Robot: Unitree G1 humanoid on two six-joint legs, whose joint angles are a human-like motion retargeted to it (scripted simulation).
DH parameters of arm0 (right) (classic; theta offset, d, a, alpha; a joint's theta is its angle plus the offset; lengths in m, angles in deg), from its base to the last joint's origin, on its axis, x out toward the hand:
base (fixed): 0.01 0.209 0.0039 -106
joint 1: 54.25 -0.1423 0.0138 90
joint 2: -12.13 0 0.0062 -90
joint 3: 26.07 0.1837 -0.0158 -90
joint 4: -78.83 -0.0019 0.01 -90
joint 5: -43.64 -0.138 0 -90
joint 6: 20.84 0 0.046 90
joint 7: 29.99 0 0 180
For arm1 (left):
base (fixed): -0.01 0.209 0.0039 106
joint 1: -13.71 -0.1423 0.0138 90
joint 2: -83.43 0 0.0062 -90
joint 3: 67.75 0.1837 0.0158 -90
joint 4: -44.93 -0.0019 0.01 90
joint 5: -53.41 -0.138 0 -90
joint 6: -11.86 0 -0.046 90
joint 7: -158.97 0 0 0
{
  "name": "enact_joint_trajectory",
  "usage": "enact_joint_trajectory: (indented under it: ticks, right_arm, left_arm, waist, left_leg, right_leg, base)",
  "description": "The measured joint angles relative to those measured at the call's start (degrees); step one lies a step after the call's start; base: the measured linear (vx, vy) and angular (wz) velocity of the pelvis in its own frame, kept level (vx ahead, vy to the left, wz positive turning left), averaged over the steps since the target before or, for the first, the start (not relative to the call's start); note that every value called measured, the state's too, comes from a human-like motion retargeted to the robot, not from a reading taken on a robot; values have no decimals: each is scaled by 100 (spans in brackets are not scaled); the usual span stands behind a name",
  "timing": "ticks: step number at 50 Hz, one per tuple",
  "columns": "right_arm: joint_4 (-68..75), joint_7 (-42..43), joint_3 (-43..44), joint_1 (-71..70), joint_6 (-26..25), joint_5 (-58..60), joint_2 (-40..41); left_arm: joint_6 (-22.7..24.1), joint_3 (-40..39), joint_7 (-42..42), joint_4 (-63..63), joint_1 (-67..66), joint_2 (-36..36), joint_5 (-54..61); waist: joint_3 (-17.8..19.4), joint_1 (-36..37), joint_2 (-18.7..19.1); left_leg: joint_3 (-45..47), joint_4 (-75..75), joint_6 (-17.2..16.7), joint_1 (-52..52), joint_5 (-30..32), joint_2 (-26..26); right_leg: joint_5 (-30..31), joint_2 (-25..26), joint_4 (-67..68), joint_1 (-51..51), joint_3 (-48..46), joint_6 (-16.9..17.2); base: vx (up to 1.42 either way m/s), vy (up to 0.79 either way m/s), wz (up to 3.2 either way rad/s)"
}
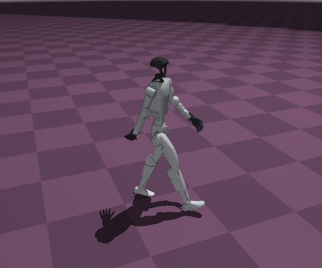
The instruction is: Walk run
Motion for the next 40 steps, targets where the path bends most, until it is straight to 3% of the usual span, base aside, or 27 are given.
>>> enact_joint_trajectory:
  ticks: [2, 3, 5, 7, 9, 10, 12, 15, 17, 20, 25, 29, 31, 33, 35, 36, 38, 40]
  right_arm:
    - [0, 48, -43, -2, -89, -68, -52]
    - [0, 125, -63, -49, -163, -132, -88]
    - [0, 406, -14, -154, -286, -265, -140]
    - [0, 786, 78, -293, -237, -473, -176]
    - [0, 1065, 145, -518, 9, -814, -253]
    - [0, 1164, 142, -653, 173, -1017, -301]
    - [-1, 1354, 118, -1065, 461, -1490, -390]
    - [-167, 1746, 162, -1700, 676, -2118, -523]
    - [-455, 1947, 168, -2025, 829, -2384, -638]
    - [-919, 1979, 43, -2422, 1146, -2733, -886]
    - [-1467, 1559, 107, -2970, 1179, -2844, -1554]
    - [-1540, 1567, 339, -3212, 968, -2540, -1939]
    - [-1492, 1747, 375, -3225, 855, -2473, -1955]
    - [-1420, 1922, 374, -3154, 797, -2480, -1846]
    - [-1396, 1950, 370, -2986, 867, -2482, -1604]
    - [-1410, 1872, 366, -2838, 979, -2495, -1441]
    - [-1403, 1636, 393, -2567, 1253, -2585, -1193]
    - [-1277, 1246, 432, -2311, 1565, -2761, -937]
  left_arm:
    - [53, -58, 106, -57, -169, 49, -44]
    - [67, -114, 141, -116, -303, 87, -63]
    - [35, -230, 138, -326, -660, 191, -138]
    - [-200, -348, 65, -673, -1115, 353, -305]
    - [-565, -357, 33, -1129, -1542, 534, -515]
    - [-758, -333, 50, -1398, -1725, 601, -606]
    - [-1095, -319, 20, -1882, -1986, 633, -950]
    - [-1416, -339, 70, -2205, -2490, 799, -1731]
    - [-1396, -410, 199, -2349, -2829, 902, -2191]
    - [-1332, -420, 193, -2472, -3315, 921, -2634]
    - [-1577, -566, 216, -2697, -3822, 738, -2823]
    - [-1885, -841, 472, -2859, -4053, 684, -2175]
    - [-2045, -1080, 416, -2859, -4138, 749, -1721]
    - [-2056, -1402, 232, -2859, -4187, 875, -1218]
    - [-1903, -1742, -100, -2859, -4127, 980, -662]
    - [-1787, -1838, -293, -2859, -4030, 995, -355]
    - [-1602, -1952, -530, -2859, -3639, 986, 211]
    - [-1453, -1950, -406, -2698, -3074, 947, 714]
  waist:
    - [-89, -76, 10]
    - [-173, -109, 12]
    - [-366, -269, 45]
    - [-436, -490, 227]
    - [-401, -478, 302]
    - [-393, -442, 286]
    - [-403, -373, 121]
    - [-408, -111, -63]
    - [-333, 252, -174]
    - [-265, 862, -351]
    - [-95, 1443, -272]
    - [-70, 1419, -383]
    - [-132, 1560, -558]
    - [-245, 1869, -634]
    - [-448, 1962, -557]
    - [-472, 1821, -551]
    - [-367, 1583, -658]
    - [-315, 1626, -346]
  left_leg:
    - [-42, 164, -199, 179, 131, 18]
    - [-16, 268, -344, 208, 317, 19]
    - [12, 557, -746, 243, 1015, 98]
    - [34, 1235, -1186, 122, 2348, 321]
    - [253, 2399, -1604, -275, 3586, 409]
    - [434, 3096, -1730, -569, 4023, 407]
    - [1117, 4112, -1526, -1142, 4365, 654]
    - [1928, 4639, -1087, -1940, 3189, 891]
    - [1938, 4617, -1206, -2610, 2698, 622]
    - [2309, 4023, -1096, -3446, 1937, 716]
    - [3040, 1353, -311, -4103, 1556, 997]
    - [3152, -650, -70, -4035, 1181, 198]
    - [3717, -658, 35, -3806, 1259, 328]
    - [4065, -292, 41, -3710, 1495, 613]
    - [3356, 128, 41, -3795, 1545, 808]
    - [2916, 526, 41, -3832, 1293, 800]
    - [2566, 1114, 41, -3627, 805, 550]
    - [3006, 966, 41, -2997, 703, 934]
  right_leg:
    - [118, -92, 230, -83, -344, 148]
    - [141, 16, 542, -149, -104, -33]
    - [549, -193, 960, -142, -1038, -58]
    - [530, 258, 1267, 37, 57, -291]
    - [213, 356, 1541, 290, 23, -742]
    - [60, 406, 1579, 490, -32, -974]
    - [-74, 234, 1476, 842, -213, -1125]
    - [-249, 281, 1264, 1342, -266, -1329]
    - [-148, 304, 933, 1687, -227, -1357]
    - [-172, 367, 635, 2103, -343, -1427]
    - [-571, 840, 353, 2876, -932, -1439]
    - [-538, 961, 328, 3469, -1476, -1241]
    - [-97, 935, 504, 3659, -1393, -1144]
    - [925, 814, 828, 3800, -1404, -965]
    - [2309, 822, 1376, 3713, -1426, -987]
    - [2664, 917, 2203, 3413, -1116, -1096]
    - [2900, 581, 4294, 2799, -1116, -1463]
    - [2900, 1009, 4928, 2418, -973, -1610]
  base:
    - [140, -60, 23]
    - [118, -53, 30]
    - [112, -49, 57]
    - [127, -52, 76]
    - [105, -33, 30]
    - [115, -36, 20]
    - [105, -33, 36]
    - [95, -21, 16]
    - [96, -13, -48]
    - [83, -12, -42]
    - [92, -11, 47]
    - [110, -8, 106]
    - [126, -23, -18]
    - [134, -1, -111]
    - [145, 13, -29]
    - [135, 6, 92]
    - [121, 12, 167]
    - [95, 18, 133]
